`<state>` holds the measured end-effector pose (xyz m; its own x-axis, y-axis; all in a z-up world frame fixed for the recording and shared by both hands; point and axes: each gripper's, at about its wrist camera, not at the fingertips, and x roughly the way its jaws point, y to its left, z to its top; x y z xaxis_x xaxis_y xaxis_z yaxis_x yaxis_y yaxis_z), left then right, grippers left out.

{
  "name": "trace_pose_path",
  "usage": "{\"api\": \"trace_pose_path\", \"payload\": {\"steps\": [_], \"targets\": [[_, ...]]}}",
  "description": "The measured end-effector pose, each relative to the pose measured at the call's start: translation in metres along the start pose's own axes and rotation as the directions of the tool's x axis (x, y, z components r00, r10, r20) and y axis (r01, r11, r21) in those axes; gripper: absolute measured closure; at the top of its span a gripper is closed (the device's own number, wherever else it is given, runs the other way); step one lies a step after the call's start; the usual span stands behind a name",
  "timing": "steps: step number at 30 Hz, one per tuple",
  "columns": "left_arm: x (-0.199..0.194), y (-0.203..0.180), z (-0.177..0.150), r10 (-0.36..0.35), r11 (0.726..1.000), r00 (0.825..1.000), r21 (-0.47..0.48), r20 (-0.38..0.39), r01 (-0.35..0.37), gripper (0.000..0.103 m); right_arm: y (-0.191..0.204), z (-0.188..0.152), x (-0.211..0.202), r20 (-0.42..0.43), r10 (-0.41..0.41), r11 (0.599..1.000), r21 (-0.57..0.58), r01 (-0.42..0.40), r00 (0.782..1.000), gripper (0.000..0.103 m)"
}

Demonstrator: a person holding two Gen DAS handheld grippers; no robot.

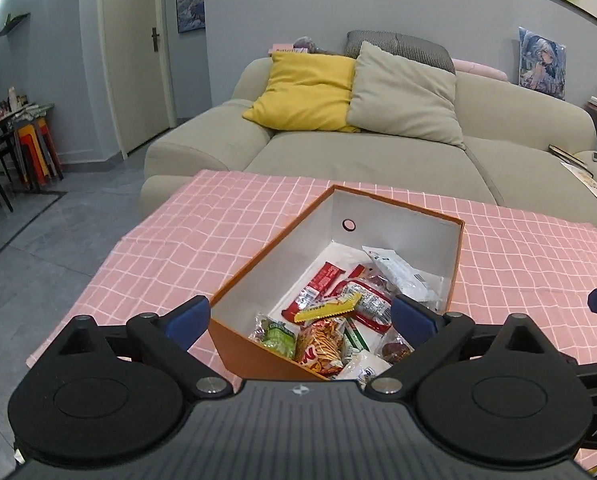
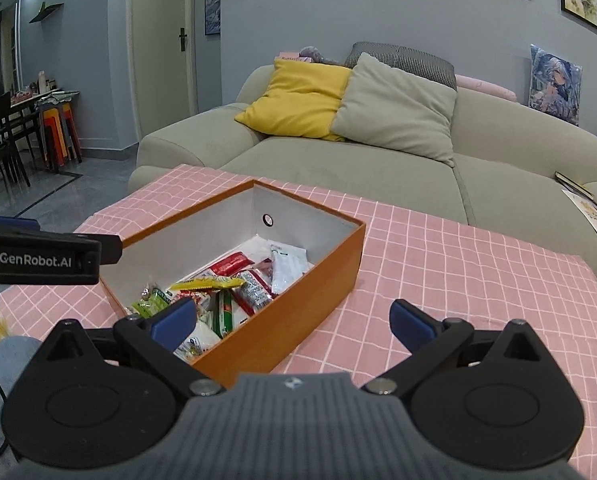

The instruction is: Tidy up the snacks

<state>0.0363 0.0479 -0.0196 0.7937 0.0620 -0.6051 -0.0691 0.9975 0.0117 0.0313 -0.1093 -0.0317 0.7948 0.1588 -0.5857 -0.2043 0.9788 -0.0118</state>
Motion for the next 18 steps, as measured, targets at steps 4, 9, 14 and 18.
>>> {"api": "trace_pose_path", "payload": {"steps": [4,9,14,18], "targets": [[0.0003,0.0006,0.0016,-0.003,1.000,1.000,-0.004,-0.008,0.003,0.000,-0.0001,-0.0005,0.0014,-0.007,0.001,1.000,0.003,-0.001,1.000,0.004],[0.0003,0.0013,0.0014,-0.003,1.000,1.000,-0.006,-0.009,0.003,0.000,0.0033,-0.0005,-0.0002,0.005,0.007,1.000,-0.010,-0.007,1.000,0.004],[-0.0009,-0.0002,0.0023,0.003,1.000,1.000,0.004,-0.005,-0.003,0.000,0.0048,-0.0006,-0.0022,0.013,0.009,1.000,-0.012,-0.009,1.000,0.004],[-0.0001,-0.0013,0.0035,0.011,1.000,1.000,0.008,-0.004,-0.010,0.000,0.0040,-0.0005,-0.0034,0.018,0.011,1.000,-0.006,-0.011,1.000,0.004]]}}
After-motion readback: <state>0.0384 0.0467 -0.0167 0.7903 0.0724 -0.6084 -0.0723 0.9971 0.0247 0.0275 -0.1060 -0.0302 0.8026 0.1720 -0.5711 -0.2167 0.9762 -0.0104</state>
